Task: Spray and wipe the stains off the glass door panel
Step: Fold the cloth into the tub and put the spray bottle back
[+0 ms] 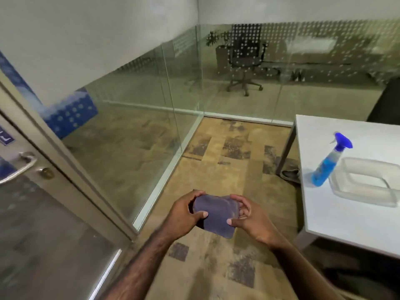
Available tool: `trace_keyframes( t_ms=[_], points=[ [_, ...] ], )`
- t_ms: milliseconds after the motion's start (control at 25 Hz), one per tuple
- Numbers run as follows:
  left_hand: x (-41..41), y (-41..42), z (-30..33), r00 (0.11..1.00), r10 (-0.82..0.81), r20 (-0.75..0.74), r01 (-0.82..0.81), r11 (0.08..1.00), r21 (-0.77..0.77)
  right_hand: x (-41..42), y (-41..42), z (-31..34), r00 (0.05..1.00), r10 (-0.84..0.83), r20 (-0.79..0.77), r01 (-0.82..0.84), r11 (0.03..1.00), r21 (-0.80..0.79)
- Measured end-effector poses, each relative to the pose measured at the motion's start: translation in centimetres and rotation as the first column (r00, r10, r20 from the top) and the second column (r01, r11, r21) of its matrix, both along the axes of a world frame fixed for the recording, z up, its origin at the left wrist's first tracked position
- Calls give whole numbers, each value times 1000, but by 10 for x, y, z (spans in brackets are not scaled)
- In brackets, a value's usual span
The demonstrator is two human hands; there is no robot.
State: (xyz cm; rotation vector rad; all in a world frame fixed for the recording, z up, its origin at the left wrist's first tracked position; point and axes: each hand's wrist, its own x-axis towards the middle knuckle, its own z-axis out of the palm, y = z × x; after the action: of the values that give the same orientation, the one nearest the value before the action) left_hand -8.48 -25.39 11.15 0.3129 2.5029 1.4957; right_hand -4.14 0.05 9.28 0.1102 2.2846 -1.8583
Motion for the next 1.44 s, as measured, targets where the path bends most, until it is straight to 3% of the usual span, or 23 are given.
trace_keyframes(
  t_ms=[360,480,600,840,1080,1240,1440],
  points=[
    [-18,164,-23,976,-210,-51,195,958,-213,51,160,-22,974,-212,-79,225,937,267],
    [-22,213,-26,962,-274,-5,270,951,-152,70,199,-24,947,-320,-29,321,945,68],
    [-22,259,-28,907,-388,161,392,920,10,86,227,-27,900,-424,104,436,888,-145],
    [-29,322,-48,815,-462,350,432,887,165,93,255,-38,728,-627,279,685,686,-246],
    [-64,377,-68,732,-490,473,434,871,231,75,295,-46,626,-628,463,779,467,-419],
    [-101,418,-67,667,-514,539,474,851,224,53,328,-41,623,-612,487,769,364,-526],
    [-133,468,-63,608,-549,574,504,825,256,26,368,-29,546,-698,463,797,262,-544]
  ],
)
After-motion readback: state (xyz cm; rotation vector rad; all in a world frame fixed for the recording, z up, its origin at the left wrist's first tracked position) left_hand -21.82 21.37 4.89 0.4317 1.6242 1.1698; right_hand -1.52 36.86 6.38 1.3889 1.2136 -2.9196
